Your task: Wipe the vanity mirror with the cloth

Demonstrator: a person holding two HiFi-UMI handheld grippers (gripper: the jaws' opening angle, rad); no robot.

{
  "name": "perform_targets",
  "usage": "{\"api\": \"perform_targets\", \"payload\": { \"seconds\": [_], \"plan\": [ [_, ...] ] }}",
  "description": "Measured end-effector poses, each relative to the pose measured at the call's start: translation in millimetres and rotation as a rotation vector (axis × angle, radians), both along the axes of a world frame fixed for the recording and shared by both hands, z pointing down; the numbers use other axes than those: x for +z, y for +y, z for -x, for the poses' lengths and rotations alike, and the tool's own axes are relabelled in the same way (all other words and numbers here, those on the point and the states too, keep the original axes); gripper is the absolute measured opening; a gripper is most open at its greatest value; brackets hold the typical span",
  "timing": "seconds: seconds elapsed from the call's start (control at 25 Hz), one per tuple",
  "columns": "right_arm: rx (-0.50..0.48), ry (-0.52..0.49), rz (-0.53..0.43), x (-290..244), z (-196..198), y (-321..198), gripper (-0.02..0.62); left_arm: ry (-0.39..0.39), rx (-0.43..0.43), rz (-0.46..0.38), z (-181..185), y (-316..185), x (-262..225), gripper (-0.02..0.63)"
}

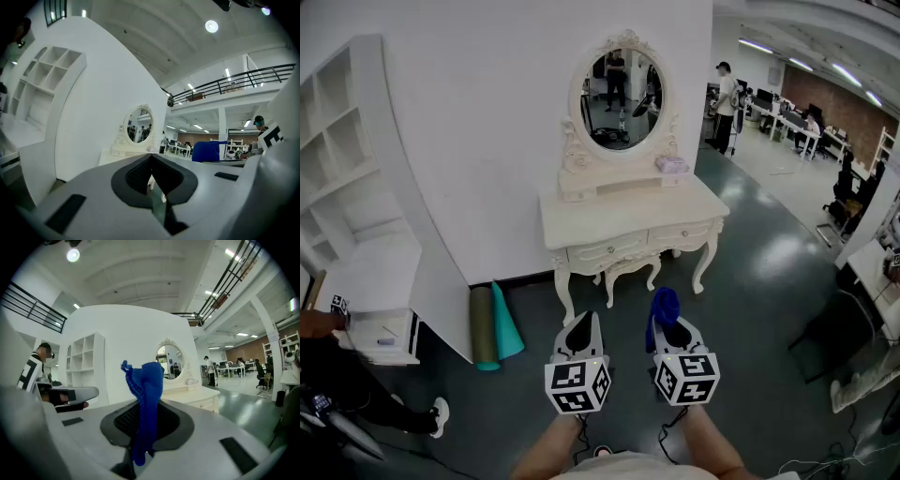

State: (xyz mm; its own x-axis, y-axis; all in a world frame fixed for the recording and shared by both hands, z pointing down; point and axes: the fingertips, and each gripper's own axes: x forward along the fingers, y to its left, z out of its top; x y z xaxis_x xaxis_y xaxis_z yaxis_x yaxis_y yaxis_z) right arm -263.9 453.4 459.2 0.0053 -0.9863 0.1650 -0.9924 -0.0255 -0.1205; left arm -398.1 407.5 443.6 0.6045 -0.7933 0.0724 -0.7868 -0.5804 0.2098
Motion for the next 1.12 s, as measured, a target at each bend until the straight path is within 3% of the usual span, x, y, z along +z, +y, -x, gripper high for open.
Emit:
{"api": "perform_targets", "payload": {
  "seconds": [0.68, 1.12],
  "plan": [
    [0.065, -0.040, 0.020, 16.0, 1.4, -27.1, 0.066, -0.018, 0.022, 0.005, 17.6, -36.1, 11.7, 0.005],
    [0.158, -0.046, 0.060, 34.1, -37.5, -35.3, 0.066, -0.020, 0.037, 0.049, 1.6, -60.9, 36.2, 0.005]
  ]
}}
